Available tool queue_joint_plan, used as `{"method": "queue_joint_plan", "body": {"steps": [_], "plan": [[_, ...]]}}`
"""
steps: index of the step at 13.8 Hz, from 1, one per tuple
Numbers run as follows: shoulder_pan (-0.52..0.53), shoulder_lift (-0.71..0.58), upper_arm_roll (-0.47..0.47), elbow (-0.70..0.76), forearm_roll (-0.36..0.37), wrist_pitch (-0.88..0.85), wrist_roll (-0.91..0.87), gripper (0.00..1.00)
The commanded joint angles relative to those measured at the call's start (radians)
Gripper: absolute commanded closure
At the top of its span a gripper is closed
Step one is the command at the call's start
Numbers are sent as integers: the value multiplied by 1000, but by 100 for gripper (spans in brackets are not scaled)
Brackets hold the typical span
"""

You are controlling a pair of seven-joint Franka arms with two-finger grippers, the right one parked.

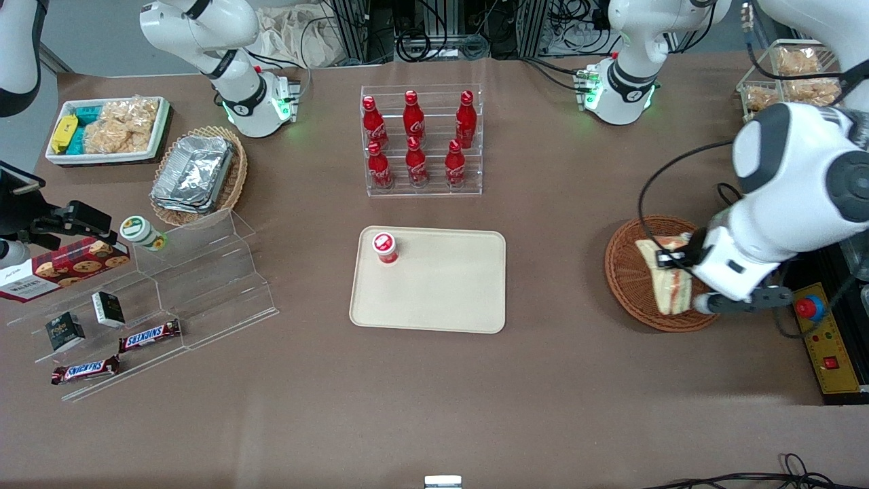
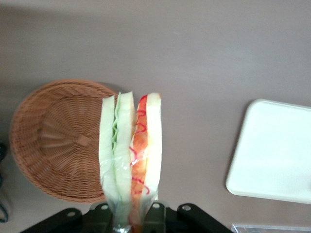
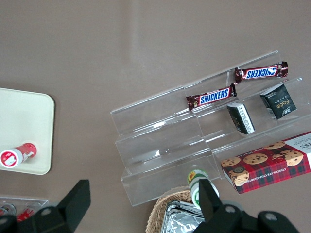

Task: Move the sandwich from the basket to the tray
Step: 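Carry the sandwich with the left gripper over to the cream tray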

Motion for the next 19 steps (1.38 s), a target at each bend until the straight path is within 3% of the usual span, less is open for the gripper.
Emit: {"method": "queue_joint_plan", "body": {"steps": [1,3,7,11,14,15,16,17,18,19], "plan": [[-130,109,8,52,12,-13,-112,99],[-234,195,8,87,23,50,-270,99],[-342,359,8,112,15,270,-315,100],[-376,464,8,109,23,407,-311,100],[-399,493,8,109,24,415,-302,96],[-402,493,8,107,26,417,-305,89],[-402,491,8,104,26,417,-306,64],[-402,488,8,95,20,412,-312,26],[-400,482,8,84,26,408,-311,0],[-399,471,8,75,26,400,-312,0]]}}
